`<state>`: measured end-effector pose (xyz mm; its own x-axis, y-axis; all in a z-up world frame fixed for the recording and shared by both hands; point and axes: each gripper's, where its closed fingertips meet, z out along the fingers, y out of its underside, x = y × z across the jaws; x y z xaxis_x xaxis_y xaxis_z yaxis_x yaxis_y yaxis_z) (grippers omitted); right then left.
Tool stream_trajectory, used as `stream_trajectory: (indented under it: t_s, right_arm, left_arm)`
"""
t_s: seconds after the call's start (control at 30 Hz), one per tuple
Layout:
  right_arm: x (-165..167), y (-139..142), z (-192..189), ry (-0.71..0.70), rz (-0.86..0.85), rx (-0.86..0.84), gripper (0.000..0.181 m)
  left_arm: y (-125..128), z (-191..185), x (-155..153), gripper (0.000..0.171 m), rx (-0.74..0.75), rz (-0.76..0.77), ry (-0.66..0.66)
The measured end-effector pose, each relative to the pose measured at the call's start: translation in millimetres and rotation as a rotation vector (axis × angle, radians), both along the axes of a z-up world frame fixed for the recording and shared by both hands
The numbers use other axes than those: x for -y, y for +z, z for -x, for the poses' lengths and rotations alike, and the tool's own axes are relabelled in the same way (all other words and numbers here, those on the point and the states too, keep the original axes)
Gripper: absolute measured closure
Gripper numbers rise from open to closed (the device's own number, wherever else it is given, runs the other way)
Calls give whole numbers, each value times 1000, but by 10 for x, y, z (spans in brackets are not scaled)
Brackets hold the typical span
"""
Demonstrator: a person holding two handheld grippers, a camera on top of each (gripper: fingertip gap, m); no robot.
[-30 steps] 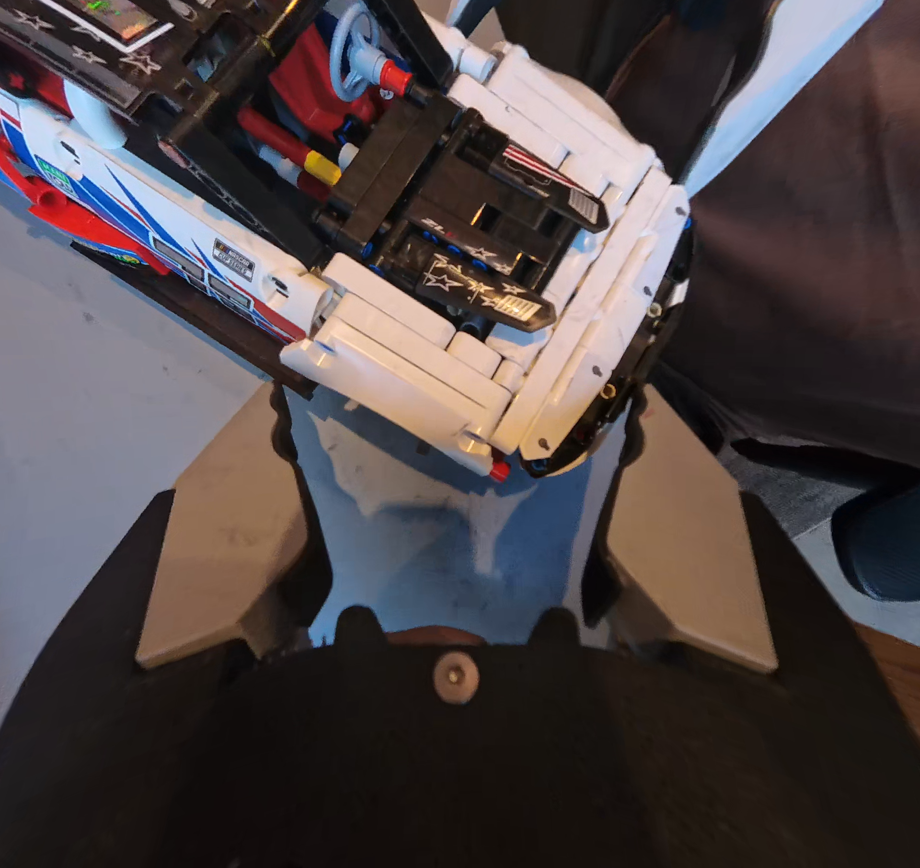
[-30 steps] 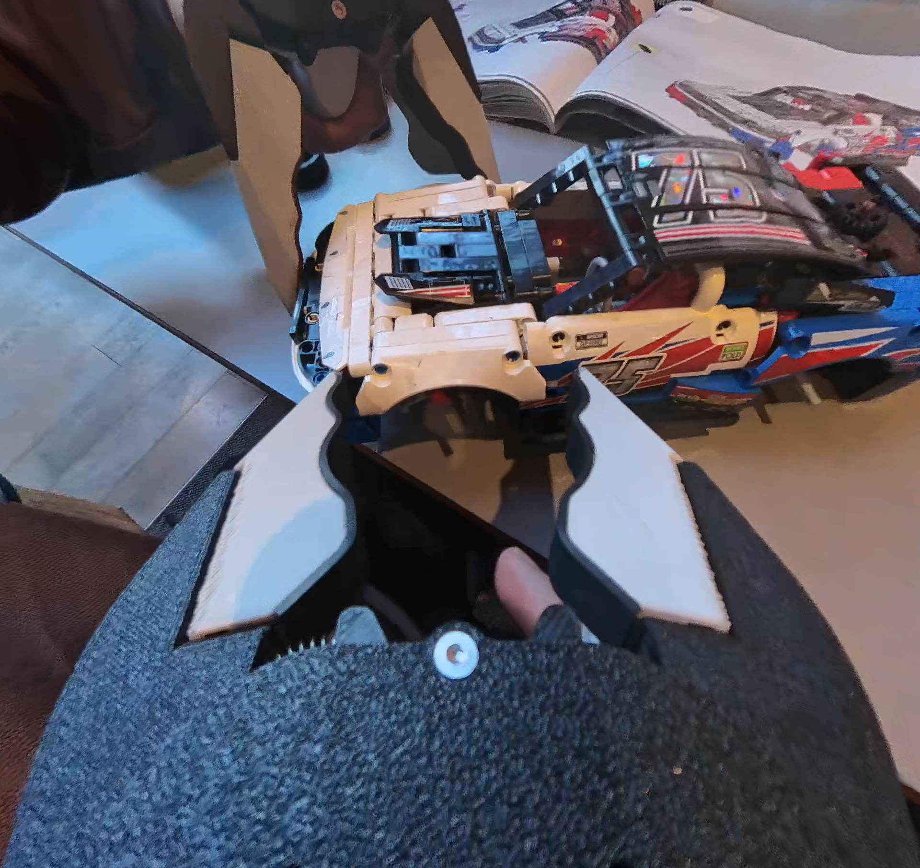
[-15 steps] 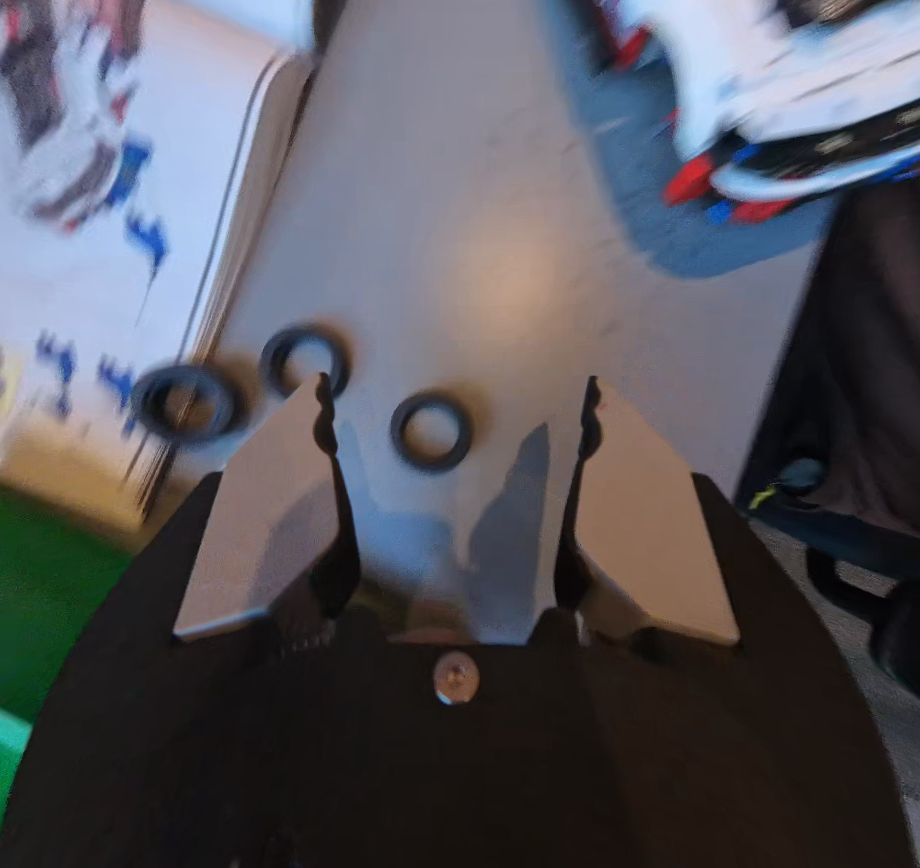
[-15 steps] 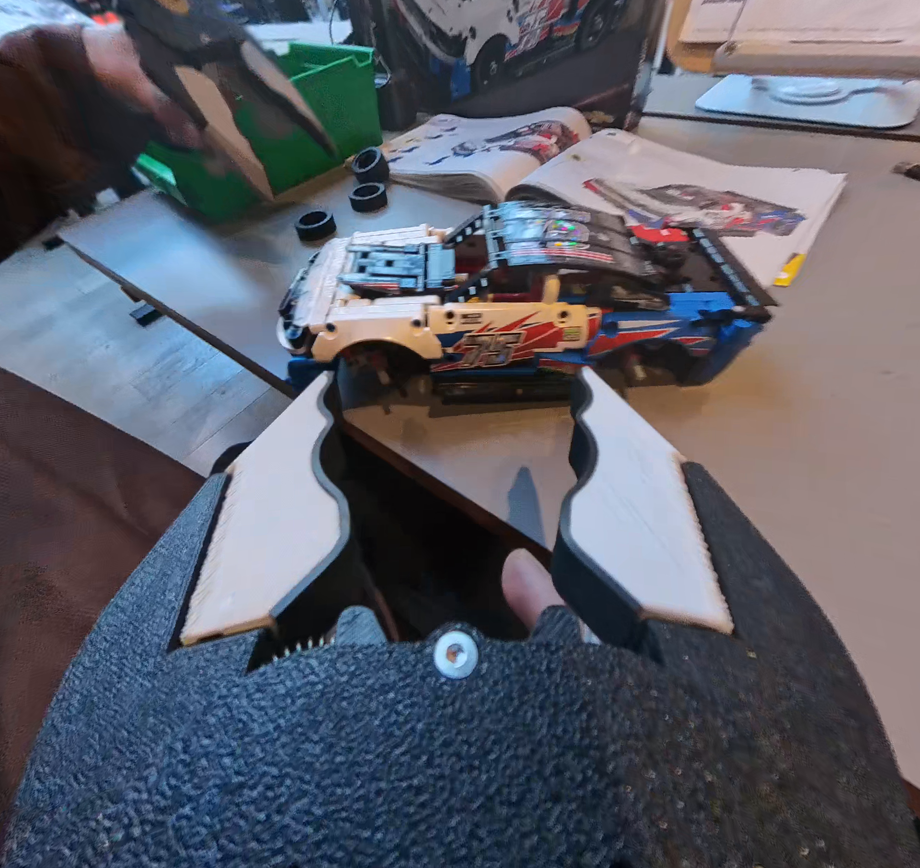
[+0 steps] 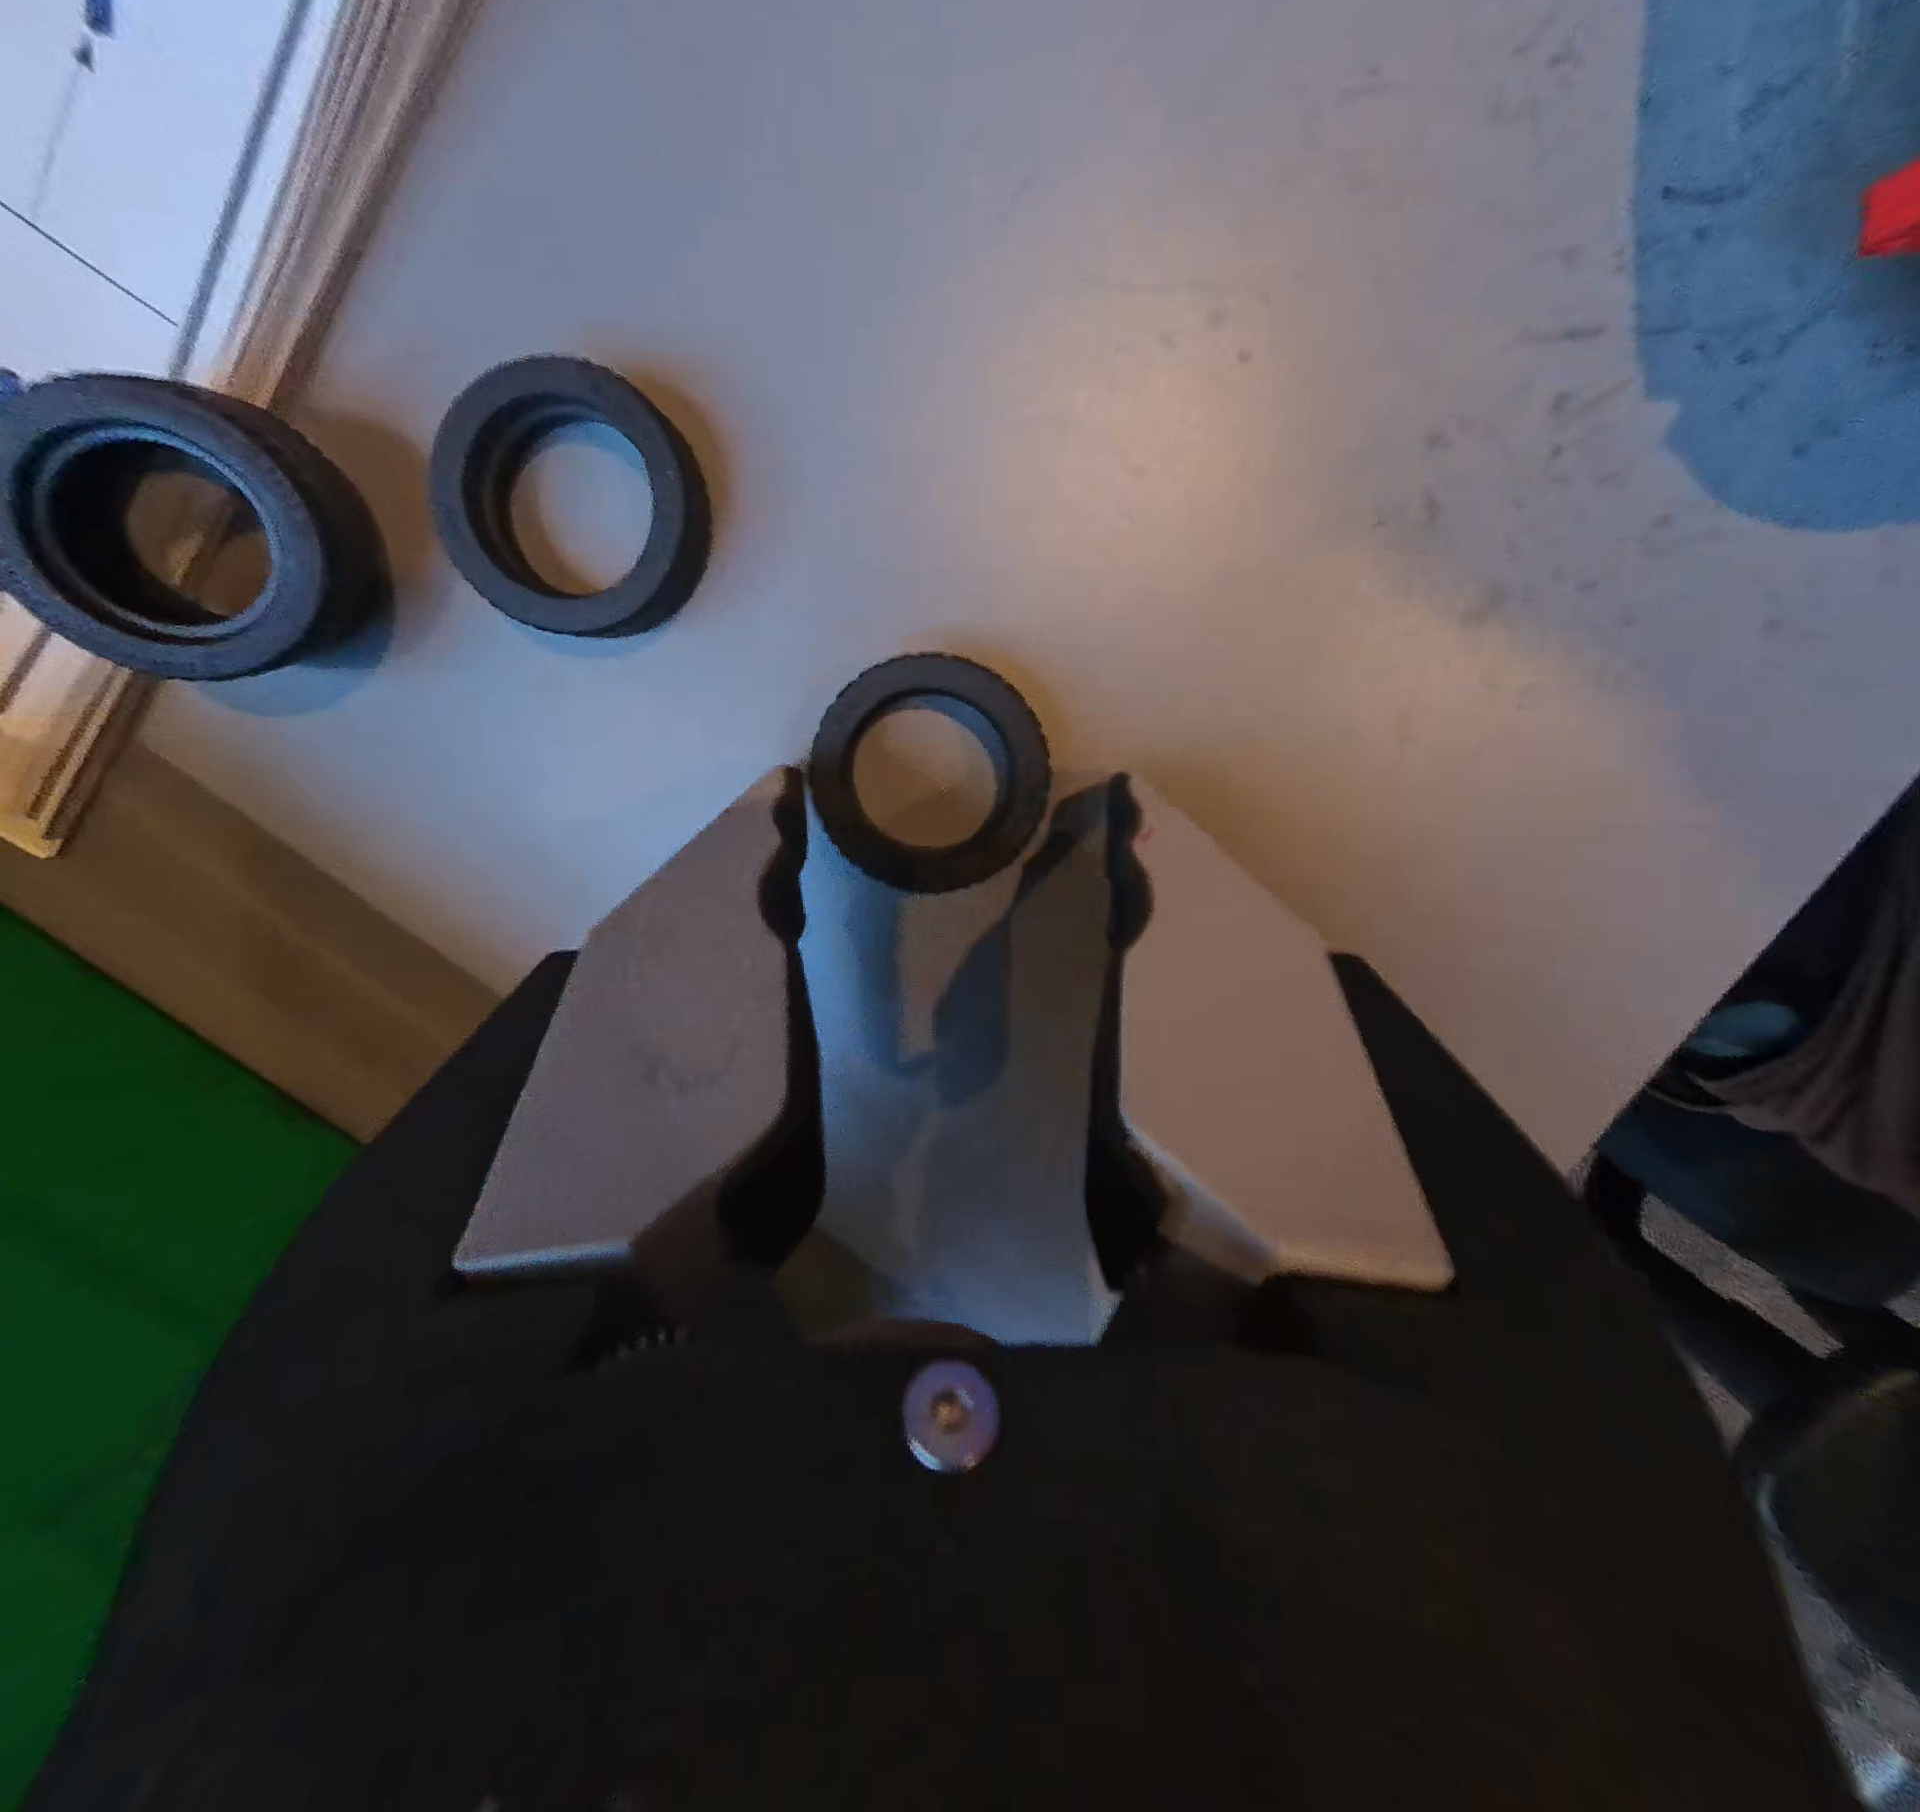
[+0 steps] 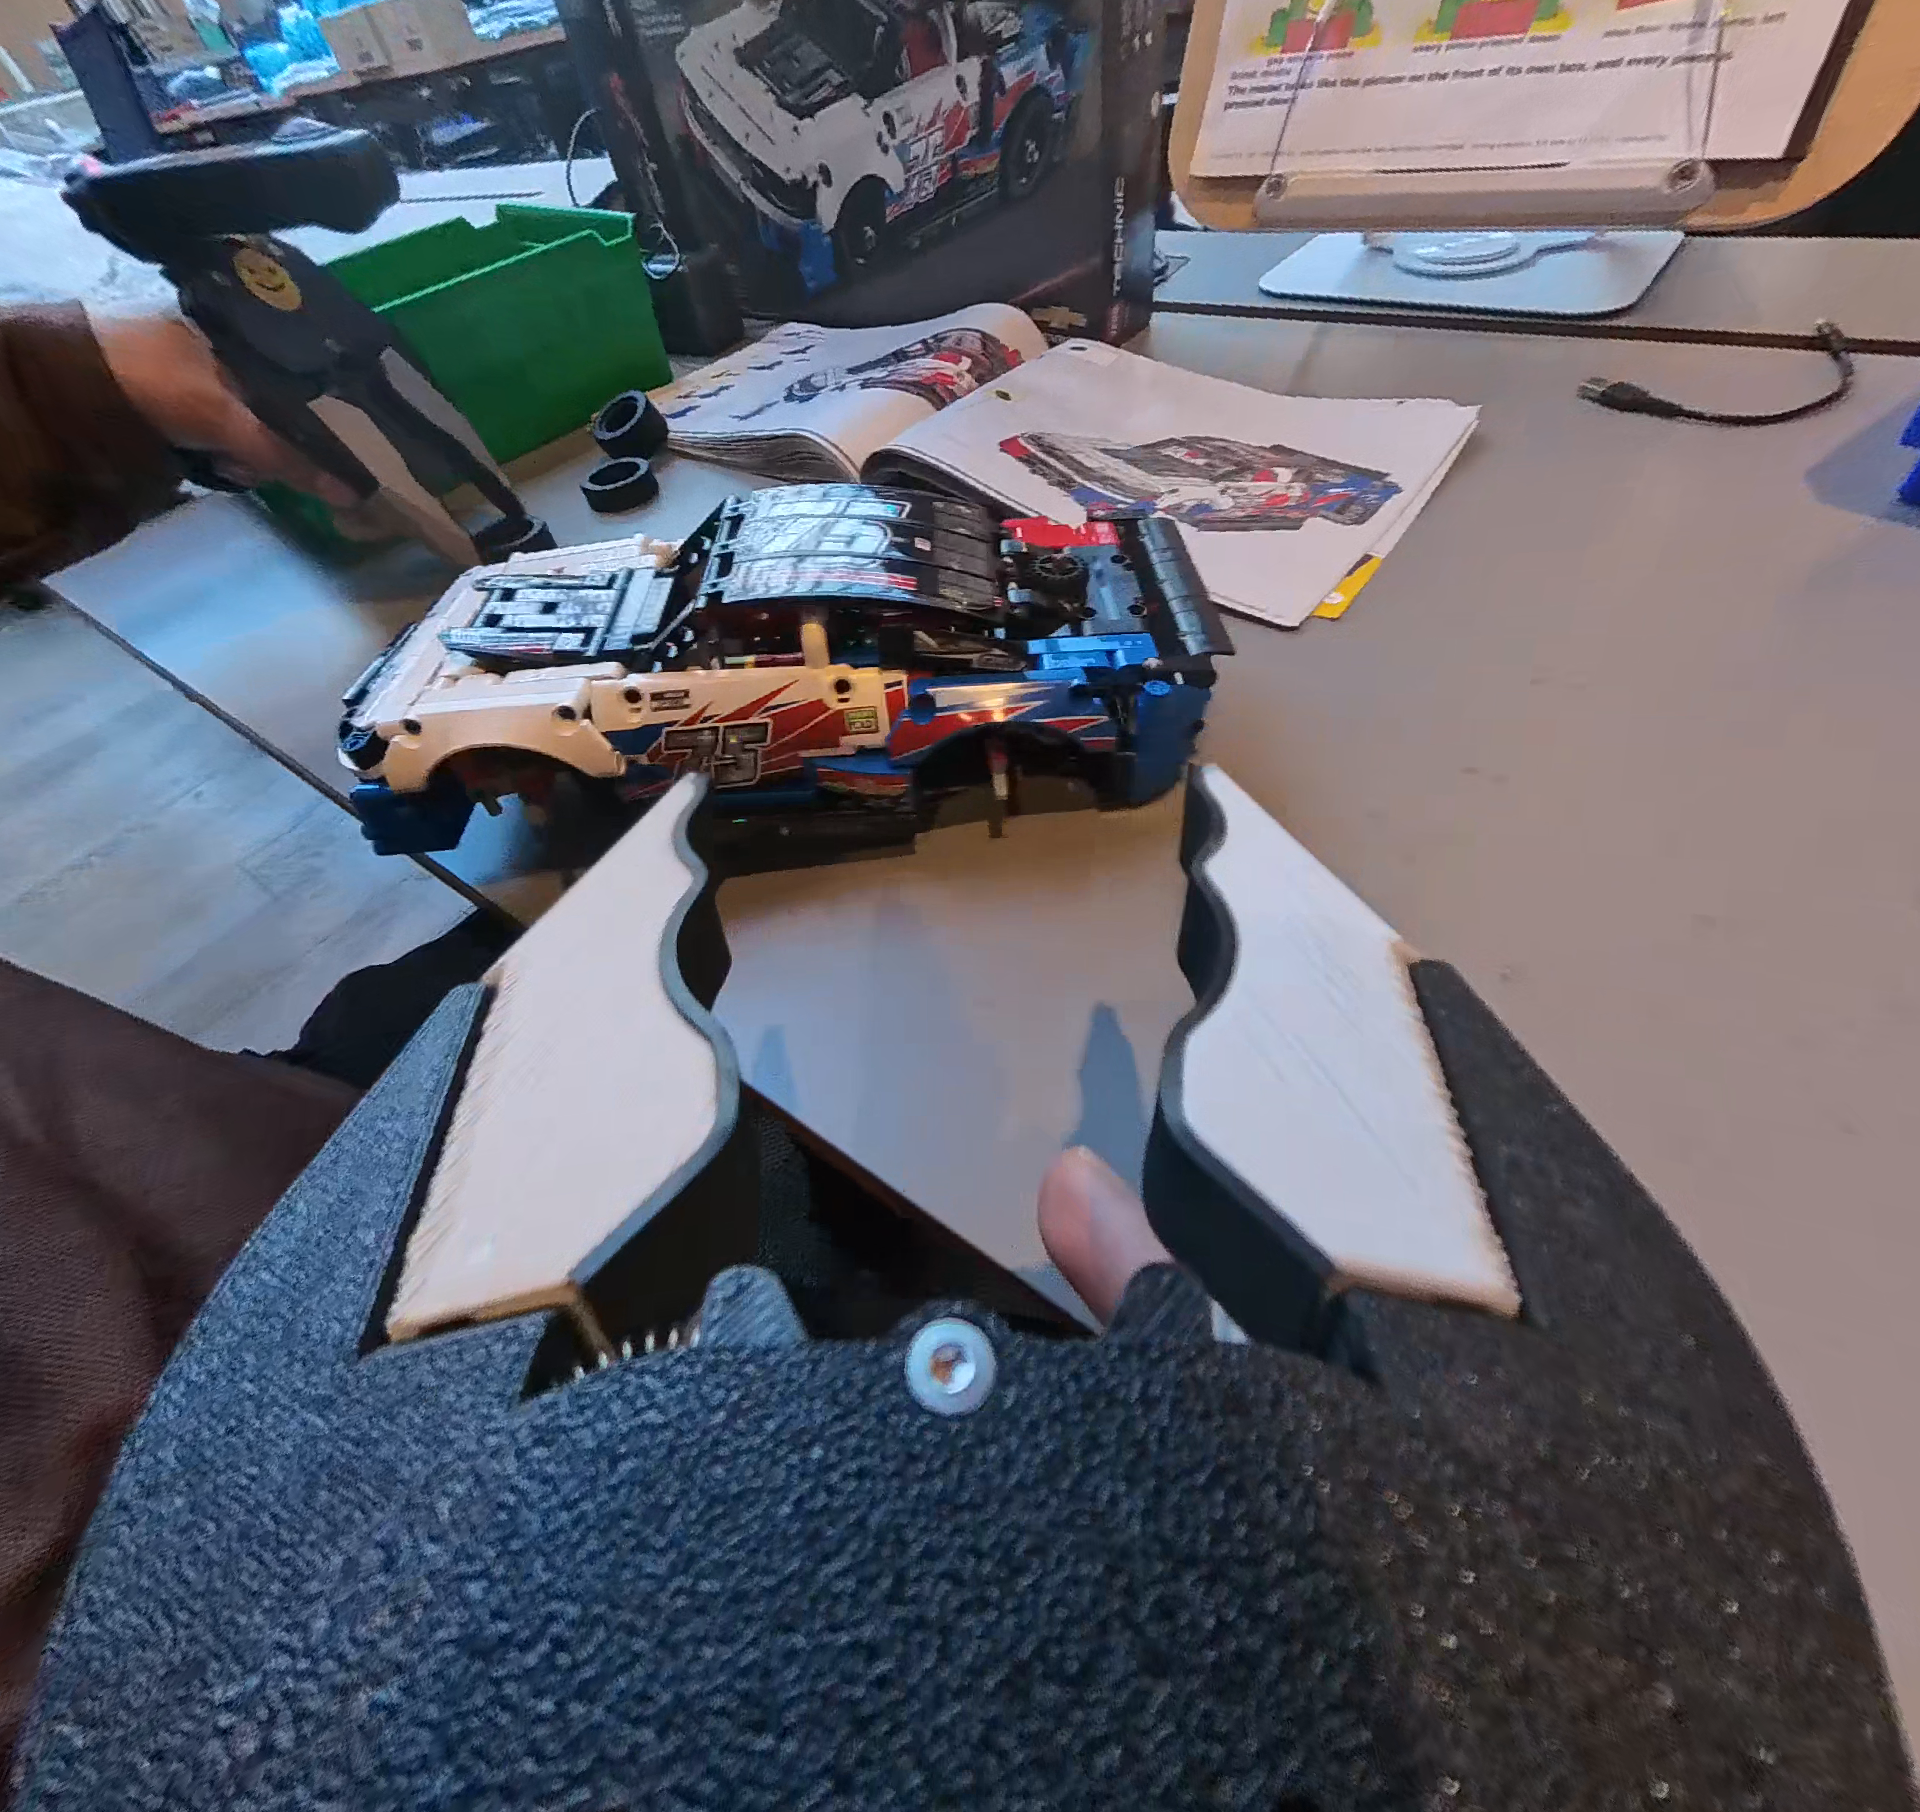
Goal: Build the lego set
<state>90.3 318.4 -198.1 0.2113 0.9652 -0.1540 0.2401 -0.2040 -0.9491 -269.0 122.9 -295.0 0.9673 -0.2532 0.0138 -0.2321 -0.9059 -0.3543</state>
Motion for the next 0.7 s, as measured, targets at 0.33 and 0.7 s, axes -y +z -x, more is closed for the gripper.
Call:
stream_trajectory:
  t_s: [0.33,0.7]
  right_arm:
    - [-358,47,-230,-80,-36,-2,97]
    - [-737,370,-283,-55,-124,-22,110]
  left_arm:
    - [434,838,-728,129,-179,-117,234]
    - [368,793,-856,166,-158,-38,176]
